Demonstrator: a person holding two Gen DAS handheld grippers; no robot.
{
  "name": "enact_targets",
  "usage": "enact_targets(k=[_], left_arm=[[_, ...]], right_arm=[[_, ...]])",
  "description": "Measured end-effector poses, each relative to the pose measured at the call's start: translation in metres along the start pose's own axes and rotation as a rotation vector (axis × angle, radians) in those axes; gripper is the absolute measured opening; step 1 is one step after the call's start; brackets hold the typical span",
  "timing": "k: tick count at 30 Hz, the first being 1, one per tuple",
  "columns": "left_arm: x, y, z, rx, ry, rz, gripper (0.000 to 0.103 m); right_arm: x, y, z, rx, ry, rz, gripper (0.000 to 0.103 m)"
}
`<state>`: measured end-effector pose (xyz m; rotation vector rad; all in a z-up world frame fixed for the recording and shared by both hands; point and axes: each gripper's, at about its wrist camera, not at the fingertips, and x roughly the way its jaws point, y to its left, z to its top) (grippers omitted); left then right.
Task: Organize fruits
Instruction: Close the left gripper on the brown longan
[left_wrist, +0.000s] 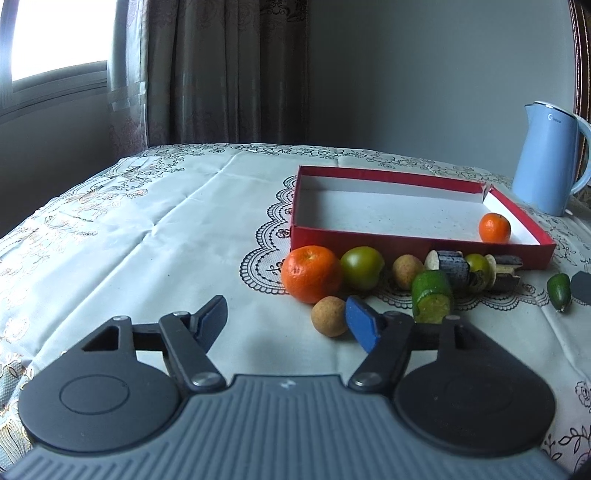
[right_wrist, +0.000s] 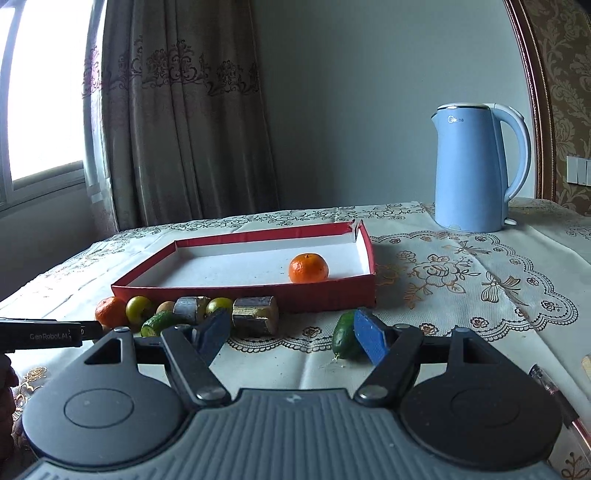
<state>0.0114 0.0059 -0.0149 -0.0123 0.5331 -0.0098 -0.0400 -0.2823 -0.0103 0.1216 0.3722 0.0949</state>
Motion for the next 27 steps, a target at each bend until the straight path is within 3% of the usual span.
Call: enact_targets(k=[4, 17, 19, 22, 27], left_arm=[[0.003, -0.005, 0.000, 0.028, 0.016, -0.044, 0.049], [0.010, -0.014, -0.001, 0.068, 0.019, -0.075, 0.048], [0.010, -0.015, -0.001, 0.073, 0.022, -0.081, 0.033], [0.012, -0.015, -0.001, 0.069, 0.033, -0.097, 0.023], [0.012, -0.015, -0.001, 0.070, 0.032, -0.090, 0.023]], right_arm=[[-0.001, 0.001, 0.000, -0.003, -0.006, 0.000, 0.074], [-0.001, -0.002, 0.000, 0.016, -0.014, 0.007, 0.074], [-0.001, -0.003, 0.000, 0.021, -0.014, 0.007, 0.074], [-0.002, -0.003, 0.000, 0.021, -0.016, 0.006, 0.074], [-0.002, -0.003, 0.000, 0.020, -0.017, 0.004, 0.074]])
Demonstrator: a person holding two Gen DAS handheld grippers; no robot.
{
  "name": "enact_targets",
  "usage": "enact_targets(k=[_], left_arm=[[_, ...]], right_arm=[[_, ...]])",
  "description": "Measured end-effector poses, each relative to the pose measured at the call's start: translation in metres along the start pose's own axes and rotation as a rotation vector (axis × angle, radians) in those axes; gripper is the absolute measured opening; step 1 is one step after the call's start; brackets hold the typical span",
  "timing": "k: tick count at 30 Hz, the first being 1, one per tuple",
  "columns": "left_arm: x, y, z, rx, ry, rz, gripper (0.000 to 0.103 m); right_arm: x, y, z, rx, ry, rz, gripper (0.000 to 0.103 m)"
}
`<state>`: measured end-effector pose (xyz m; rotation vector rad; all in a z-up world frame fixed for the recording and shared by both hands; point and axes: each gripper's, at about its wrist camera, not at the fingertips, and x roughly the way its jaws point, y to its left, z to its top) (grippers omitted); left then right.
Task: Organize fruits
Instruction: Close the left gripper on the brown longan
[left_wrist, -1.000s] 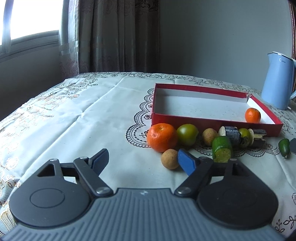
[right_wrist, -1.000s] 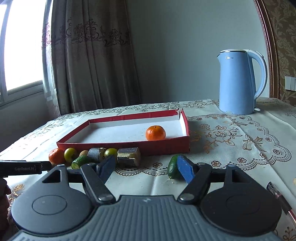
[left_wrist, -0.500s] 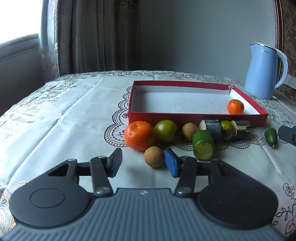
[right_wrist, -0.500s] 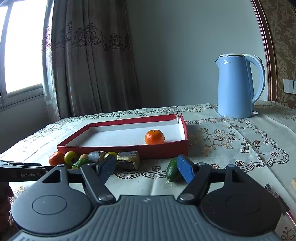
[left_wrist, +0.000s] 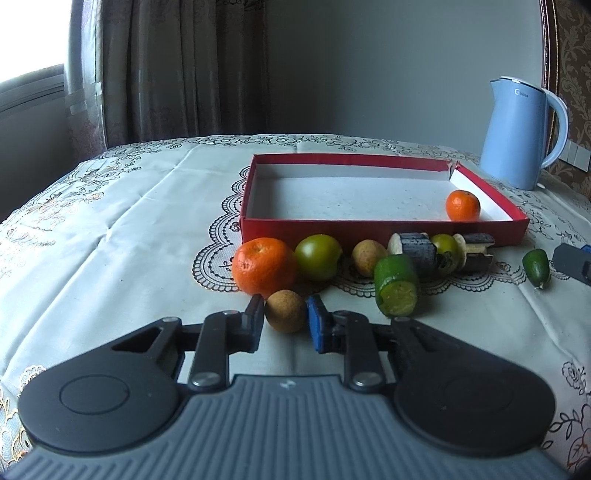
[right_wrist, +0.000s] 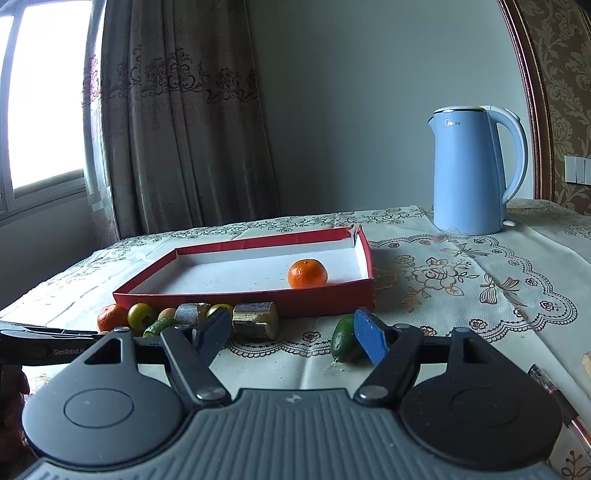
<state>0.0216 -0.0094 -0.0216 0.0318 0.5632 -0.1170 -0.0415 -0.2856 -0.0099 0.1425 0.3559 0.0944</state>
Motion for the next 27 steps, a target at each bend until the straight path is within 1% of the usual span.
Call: enact_targets(k=[9, 15, 18, 23, 27], left_arm=[[0.000, -0.002, 0.000, 0.002, -0.001, 0.030, 0.023], [-0.001, -0.002, 0.000, 0.002, -0.006, 0.052, 0.023], [-0.001, -0.001, 0.000, -0.007, -0.009, 0.053, 0.023], [-0.003, 0.003, 0.000, -0.019, -0.012, 0.055, 0.023], [-0.007, 0.008, 0.001, -0.029, -0.024, 0.059, 0.023]], right_arm=[[0.001, 0.001, 0.000, -0.001, 0.005, -0.012, 0.074], [0.003, 0.007, 0.000, -0.036, 0.018, -0.029, 0.074], [0.005, 0.014, -0.002, -0.050, 0.055, -0.015, 0.074], [0.006, 0.033, -0.007, -0.138, 0.099, -0.035, 0.074], [0.013, 0.039, -0.008, -0.165, 0.150, -0.038, 0.074]])
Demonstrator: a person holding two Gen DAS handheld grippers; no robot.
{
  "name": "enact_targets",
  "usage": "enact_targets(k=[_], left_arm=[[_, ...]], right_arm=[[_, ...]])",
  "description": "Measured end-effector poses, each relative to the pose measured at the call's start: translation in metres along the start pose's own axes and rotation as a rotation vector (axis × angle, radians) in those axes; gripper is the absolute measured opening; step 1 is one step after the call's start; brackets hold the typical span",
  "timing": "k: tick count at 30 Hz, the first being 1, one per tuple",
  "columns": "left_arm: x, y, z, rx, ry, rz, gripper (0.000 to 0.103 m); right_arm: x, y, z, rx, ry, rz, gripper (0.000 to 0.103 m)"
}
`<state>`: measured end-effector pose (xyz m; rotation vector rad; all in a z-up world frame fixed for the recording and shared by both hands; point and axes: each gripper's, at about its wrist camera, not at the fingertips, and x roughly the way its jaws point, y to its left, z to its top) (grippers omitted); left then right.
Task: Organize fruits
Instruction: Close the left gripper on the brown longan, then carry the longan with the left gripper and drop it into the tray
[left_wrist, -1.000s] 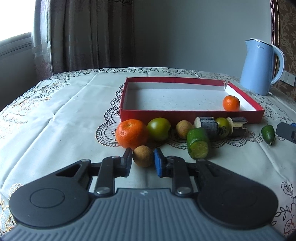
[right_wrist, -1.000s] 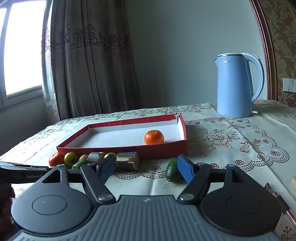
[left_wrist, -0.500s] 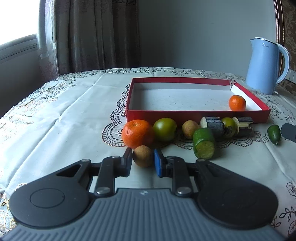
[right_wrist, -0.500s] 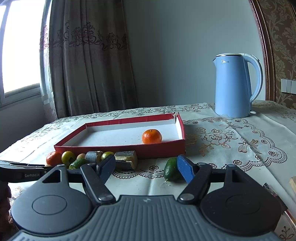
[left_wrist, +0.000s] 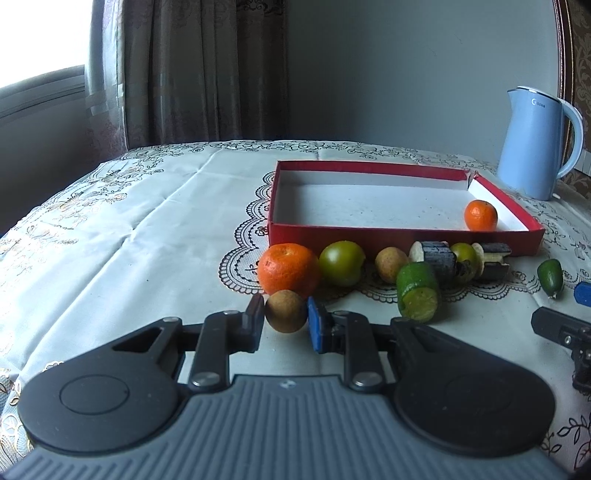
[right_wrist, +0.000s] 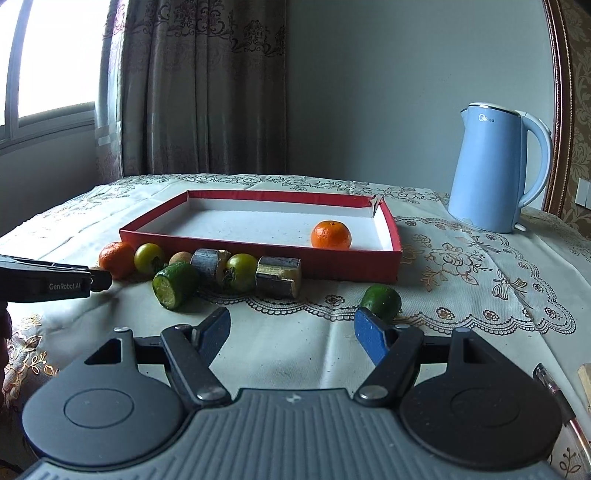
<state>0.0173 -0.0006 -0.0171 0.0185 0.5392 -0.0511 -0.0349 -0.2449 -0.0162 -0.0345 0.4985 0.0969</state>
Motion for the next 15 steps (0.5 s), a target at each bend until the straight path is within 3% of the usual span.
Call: enact_targets(k=[15], left_arm=[[-0.020, 0.006, 0.030, 0.010, -0.089, 0.011, 0.023]], right_arm=[[0.028, 0.000, -0.002, 0.006, 0.177, -0.016, 0.091]])
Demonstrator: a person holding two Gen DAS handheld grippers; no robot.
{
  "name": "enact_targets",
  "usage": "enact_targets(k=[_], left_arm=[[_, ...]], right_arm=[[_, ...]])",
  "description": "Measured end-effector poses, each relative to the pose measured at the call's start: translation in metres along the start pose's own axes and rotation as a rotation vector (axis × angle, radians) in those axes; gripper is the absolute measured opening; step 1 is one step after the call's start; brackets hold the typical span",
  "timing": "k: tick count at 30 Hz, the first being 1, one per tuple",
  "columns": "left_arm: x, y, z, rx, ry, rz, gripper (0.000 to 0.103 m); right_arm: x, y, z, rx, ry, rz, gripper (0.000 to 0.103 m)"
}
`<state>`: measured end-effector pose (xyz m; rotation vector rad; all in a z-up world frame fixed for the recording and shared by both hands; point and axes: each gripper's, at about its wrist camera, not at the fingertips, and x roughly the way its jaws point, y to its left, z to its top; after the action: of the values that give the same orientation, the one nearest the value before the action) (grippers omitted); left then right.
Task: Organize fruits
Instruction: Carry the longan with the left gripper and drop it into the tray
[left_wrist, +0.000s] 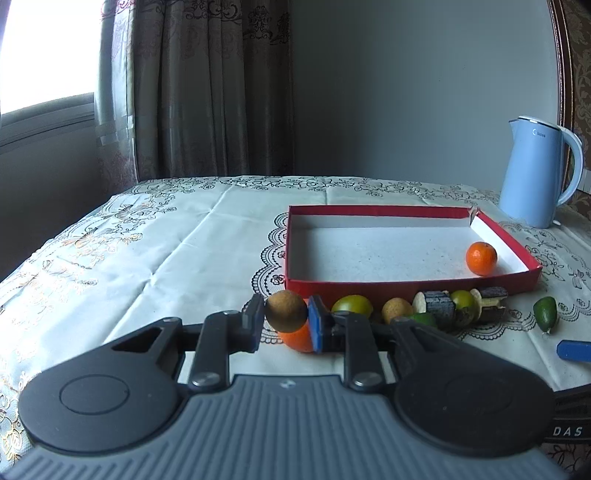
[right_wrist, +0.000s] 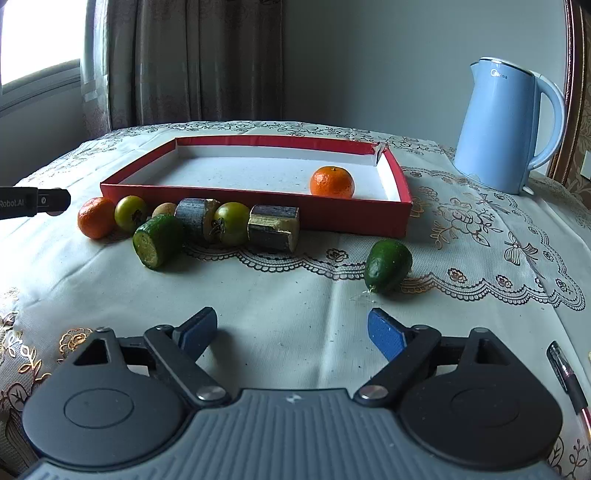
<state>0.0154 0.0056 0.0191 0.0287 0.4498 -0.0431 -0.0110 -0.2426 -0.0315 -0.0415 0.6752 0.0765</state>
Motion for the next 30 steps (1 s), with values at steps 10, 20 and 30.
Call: enact_targets(k=[10, 20, 30], left_arm=[[0.025, -0.029, 0.052, 0.062, -0.050, 0.000, 0.023], [0.098, -0.061, 0.075, 0.126, 0.033, 0.024, 0.024], [0.080, -0.057, 0.056, 0.132, 0.010, 0.036, 0.078]], right_arm=[[0.003, -0.005, 0.001, 0.036, 0.014, 0.001, 0.096], [0.003, -0.006, 0.001, 0.039, 0.016, 0.008, 0.097], [0.003, -0.006, 0.001, 0.046, 0.014, 0.014, 0.098]])
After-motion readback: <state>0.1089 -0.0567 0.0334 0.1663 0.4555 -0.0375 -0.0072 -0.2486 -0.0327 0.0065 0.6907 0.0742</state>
